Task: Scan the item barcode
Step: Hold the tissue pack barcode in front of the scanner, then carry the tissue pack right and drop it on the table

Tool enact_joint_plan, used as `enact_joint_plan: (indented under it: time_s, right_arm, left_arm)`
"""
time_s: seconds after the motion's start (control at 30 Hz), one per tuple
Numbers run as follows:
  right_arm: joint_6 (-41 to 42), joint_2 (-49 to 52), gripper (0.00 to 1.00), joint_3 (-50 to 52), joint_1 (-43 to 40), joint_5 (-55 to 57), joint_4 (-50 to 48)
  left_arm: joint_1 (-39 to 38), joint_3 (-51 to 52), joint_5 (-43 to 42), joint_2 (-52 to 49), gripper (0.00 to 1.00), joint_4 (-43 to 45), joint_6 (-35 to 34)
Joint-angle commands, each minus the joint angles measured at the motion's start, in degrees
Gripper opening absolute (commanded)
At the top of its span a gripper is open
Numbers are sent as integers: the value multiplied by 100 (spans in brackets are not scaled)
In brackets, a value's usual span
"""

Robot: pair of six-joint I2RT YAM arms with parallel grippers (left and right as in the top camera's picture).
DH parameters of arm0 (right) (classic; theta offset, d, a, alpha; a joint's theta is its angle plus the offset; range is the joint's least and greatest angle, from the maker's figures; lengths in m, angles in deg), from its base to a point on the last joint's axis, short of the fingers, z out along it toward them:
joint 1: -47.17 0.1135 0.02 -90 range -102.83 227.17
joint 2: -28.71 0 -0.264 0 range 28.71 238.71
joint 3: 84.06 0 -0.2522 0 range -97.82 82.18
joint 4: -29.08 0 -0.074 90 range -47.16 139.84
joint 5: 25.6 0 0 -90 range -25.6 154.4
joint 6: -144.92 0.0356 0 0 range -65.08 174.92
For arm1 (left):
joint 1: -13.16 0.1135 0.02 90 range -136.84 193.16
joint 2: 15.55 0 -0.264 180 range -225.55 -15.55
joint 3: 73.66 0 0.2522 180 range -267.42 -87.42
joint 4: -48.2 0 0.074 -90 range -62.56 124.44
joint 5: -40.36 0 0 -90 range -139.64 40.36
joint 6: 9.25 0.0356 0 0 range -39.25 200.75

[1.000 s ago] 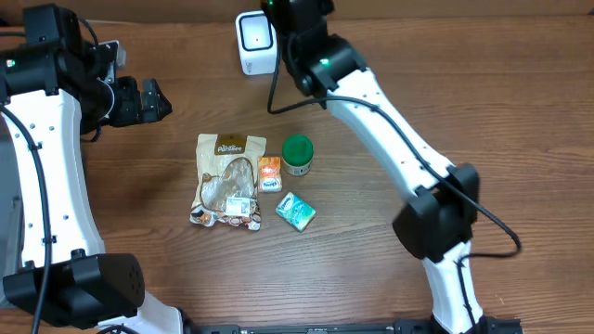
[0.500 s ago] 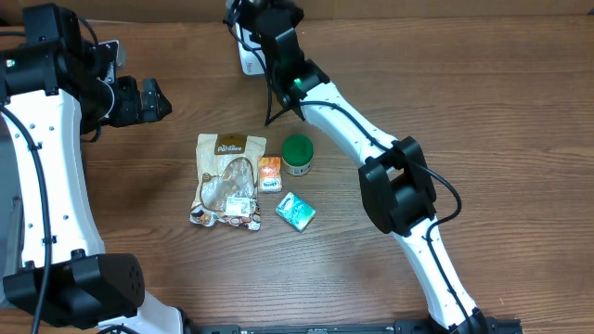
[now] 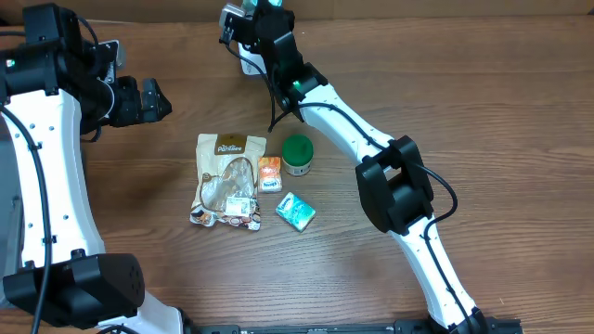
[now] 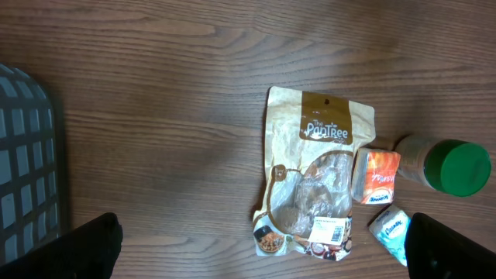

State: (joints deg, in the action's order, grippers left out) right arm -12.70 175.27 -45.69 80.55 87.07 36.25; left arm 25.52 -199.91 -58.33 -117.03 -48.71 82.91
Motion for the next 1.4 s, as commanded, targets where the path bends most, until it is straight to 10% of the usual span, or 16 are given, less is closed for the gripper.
enact_joint_plan:
  time_s: [0.0, 1.2, 1.37]
  right_arm:
    - [-437, 28, 4, -72, -28, -50, -57]
    - [-1062, 120, 4, -72, 197, 321, -774]
    - [-166, -553, 4, -72, 184, 326, -448]
  left_arm:
    - [-39, -85, 17, 59, 100, 4, 160]
    - [-44, -85, 17, 57, 100, 7, 162]
    - [-44, -85, 17, 57, 99, 7, 162]
